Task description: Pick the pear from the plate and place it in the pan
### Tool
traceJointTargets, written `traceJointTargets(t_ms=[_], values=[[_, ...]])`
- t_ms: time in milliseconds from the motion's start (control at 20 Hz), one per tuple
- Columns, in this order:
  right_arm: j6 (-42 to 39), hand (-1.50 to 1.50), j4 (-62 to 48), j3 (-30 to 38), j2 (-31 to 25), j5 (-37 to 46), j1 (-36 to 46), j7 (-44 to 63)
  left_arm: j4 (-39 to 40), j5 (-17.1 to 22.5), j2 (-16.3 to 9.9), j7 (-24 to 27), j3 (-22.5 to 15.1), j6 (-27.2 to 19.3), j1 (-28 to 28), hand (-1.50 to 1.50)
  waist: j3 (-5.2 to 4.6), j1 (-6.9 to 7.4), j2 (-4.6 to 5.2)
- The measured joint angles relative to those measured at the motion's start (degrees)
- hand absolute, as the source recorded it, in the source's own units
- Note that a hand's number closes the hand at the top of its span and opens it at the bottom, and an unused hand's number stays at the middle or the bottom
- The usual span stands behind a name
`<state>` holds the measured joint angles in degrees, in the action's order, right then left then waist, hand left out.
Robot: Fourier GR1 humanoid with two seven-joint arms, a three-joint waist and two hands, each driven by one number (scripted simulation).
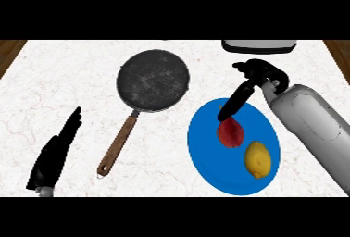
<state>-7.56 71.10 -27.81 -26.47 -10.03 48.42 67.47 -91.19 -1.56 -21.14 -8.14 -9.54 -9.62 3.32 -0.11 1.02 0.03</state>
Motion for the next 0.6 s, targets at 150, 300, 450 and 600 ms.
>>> traceJointTargets(t_ms=[150, 300, 450, 600], values=[[-0.8, -1.5, -2.9, -0.8, 1.3, -1.2, 1.8, 0.1, 0.7, 0.1, 0.1, 0.2, 0.6, 0.4, -0.8, 0.0, 0.02, -0.14, 0.02], [-1.2, -1.5, -4.2, -1.9, 2.3, -1.9, 2.2, 0.2, 0.7, -0.5, 0.6, 0.8, 0.5, 0.0, -0.1, 0.0, 0.02, -0.31, -0.07], [-1.9, -1.5, -7.0, -3.4, 2.9, -2.0, 2.6, -0.1, 0.2, -0.1, 0.0, 0.6, 1.2, 0.9, -0.1, 0.0, 0.03, -0.23, -0.05], [-2.2, -1.5, -8.4, -4.9, 3.8, -2.3, 2.9, 0.3, 0.5, -0.1, 0.3, 0.9, 1.3, 1.1, 0.1, 0.0, 0.03, -0.44, -0.11]])
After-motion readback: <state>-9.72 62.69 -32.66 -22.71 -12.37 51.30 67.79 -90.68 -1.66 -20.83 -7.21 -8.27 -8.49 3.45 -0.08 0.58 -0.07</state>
